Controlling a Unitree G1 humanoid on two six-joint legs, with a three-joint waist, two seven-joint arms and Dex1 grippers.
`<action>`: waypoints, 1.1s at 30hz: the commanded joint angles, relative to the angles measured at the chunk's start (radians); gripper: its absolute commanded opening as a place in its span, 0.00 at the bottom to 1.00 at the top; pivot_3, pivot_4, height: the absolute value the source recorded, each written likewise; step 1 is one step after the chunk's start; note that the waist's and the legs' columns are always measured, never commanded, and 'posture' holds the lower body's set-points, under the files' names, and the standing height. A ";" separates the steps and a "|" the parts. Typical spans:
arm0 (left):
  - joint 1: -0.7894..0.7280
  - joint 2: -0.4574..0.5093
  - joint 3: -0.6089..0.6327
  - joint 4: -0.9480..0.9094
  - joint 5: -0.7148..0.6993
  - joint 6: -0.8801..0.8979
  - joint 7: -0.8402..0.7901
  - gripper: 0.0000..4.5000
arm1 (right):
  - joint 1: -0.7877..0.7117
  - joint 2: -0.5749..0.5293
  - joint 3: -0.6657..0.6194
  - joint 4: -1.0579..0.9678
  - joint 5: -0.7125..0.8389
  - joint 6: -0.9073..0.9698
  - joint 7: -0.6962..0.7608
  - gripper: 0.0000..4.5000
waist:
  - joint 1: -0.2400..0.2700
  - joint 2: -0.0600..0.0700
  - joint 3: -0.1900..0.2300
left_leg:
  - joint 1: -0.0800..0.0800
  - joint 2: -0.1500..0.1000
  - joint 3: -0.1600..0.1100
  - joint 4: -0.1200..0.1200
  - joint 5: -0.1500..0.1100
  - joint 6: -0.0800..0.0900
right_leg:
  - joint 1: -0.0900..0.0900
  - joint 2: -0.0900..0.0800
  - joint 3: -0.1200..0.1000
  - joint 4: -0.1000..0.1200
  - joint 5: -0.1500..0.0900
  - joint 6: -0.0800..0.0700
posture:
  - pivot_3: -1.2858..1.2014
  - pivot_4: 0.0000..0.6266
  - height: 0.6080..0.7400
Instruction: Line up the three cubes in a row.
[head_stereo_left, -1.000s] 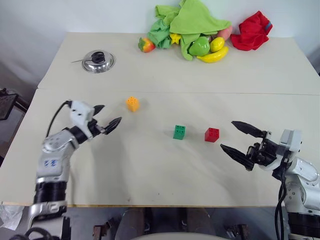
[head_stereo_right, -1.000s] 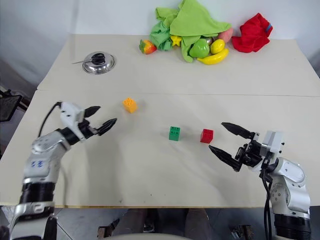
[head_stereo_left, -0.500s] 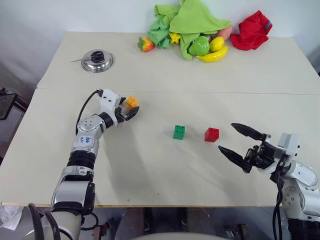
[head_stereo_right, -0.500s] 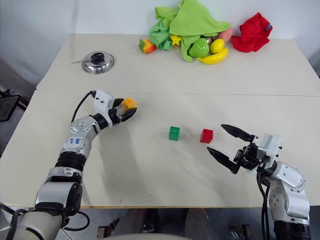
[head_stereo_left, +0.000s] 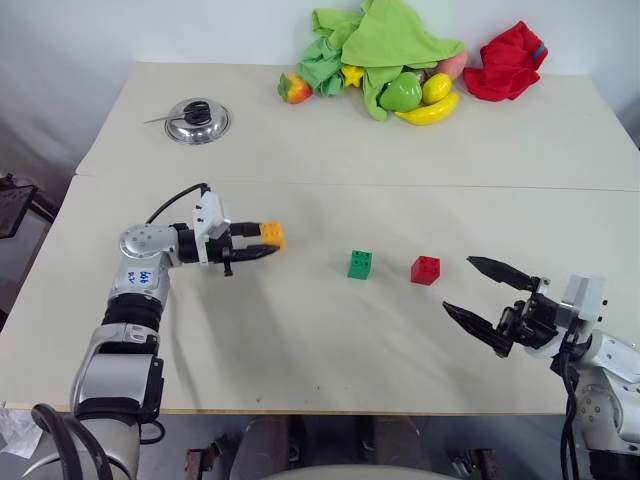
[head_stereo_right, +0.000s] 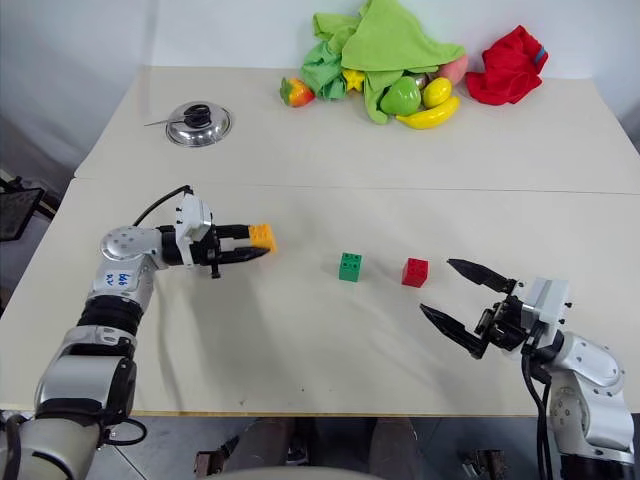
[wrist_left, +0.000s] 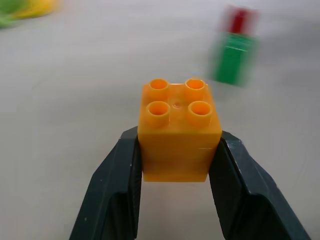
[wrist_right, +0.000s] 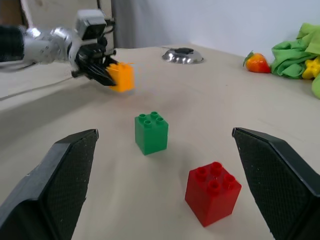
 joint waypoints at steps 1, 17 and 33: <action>-0.056 0.004 -0.032 0.077 0.042 -0.083 -0.073 0.33 | 0.016 -0.018 -0.034 -0.042 0.032 0.009 0.008 1.00 | 0.000 0.000 0.000 | 0.000 0.000 0.000 0.000 0.000 0.000 | 0.000 0.000 0.000 0.000 0.000 0.000 | 0.52 0.24 1.00; -0.174 -0.113 -0.057 0.323 0.136 -0.173 -0.066 0.41 | 0.049 -0.011 -0.025 -0.080 0.030 0.021 -0.011 1.00 | -0.001 -0.001 0.000 | -0.003 0.000 0.000 0.000 0.000 0.001 | -0.003 0.000 0.000 0.001 0.000 0.000 | 0.52 0.24 1.00; 0.350 0.243 0.123 -0.317 -0.129 0.133 -0.167 0.94 | 0.106 -0.177 -0.155 0.040 0.054 0.019 0.210 1.00 | -0.031 -0.001 0.001 | -0.004 0.003 0.000 -0.001 0.000 0.001 | -0.006 -0.001 0.001 0.002 0.000 0.000 | 0.52 0.24 1.00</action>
